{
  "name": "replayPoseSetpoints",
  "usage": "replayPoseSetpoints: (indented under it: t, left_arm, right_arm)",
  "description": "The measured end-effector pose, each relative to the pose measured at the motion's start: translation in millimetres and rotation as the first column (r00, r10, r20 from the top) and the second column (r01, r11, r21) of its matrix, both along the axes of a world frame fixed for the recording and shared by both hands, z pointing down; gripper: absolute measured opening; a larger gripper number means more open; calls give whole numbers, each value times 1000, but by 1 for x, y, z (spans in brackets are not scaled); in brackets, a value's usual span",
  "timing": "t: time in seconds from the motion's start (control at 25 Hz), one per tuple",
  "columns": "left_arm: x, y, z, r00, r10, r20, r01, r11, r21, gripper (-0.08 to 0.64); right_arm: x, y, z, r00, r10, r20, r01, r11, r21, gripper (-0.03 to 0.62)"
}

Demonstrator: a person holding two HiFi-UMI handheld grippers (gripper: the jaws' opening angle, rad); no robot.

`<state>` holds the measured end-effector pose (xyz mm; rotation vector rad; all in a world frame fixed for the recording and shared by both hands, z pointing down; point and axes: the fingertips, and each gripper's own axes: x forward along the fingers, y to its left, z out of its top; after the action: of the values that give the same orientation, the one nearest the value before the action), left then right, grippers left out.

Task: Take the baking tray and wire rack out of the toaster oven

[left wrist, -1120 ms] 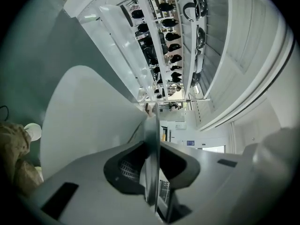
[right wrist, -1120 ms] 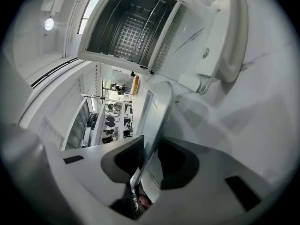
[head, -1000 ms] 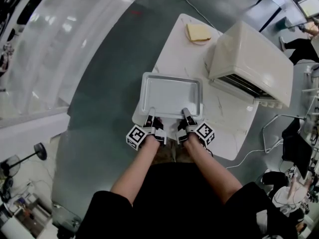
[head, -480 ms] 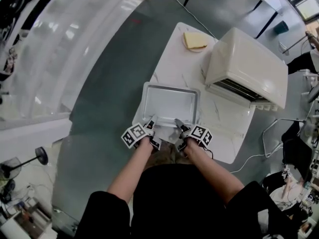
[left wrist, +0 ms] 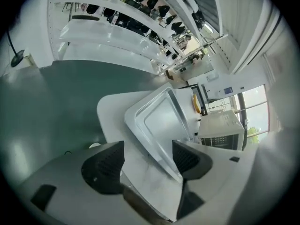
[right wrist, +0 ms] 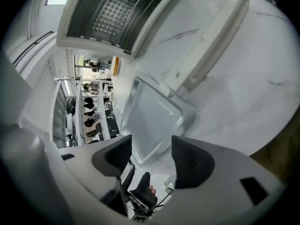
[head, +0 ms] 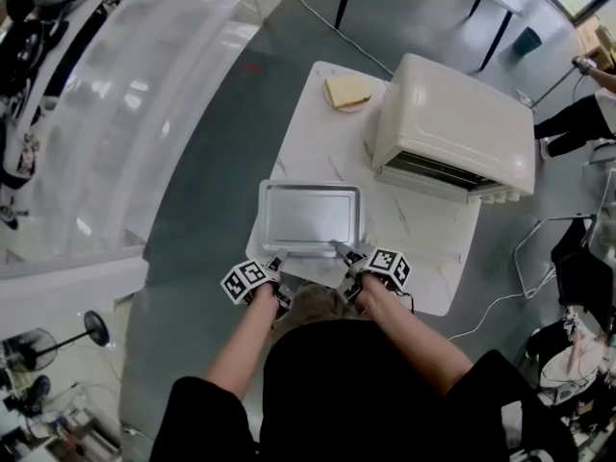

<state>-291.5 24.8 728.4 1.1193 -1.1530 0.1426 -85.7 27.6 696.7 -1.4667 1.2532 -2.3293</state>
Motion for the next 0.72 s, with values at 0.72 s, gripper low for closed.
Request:
replayPoseSetpoints:
  t: [0.72]
  left_arm:
    - [241, -113, -130, 918, -25, -396, 227, 851, 473, 296]
  right_arm:
    - [294, -48, -122, 873, 488, -6, -416, 750, 514, 237]
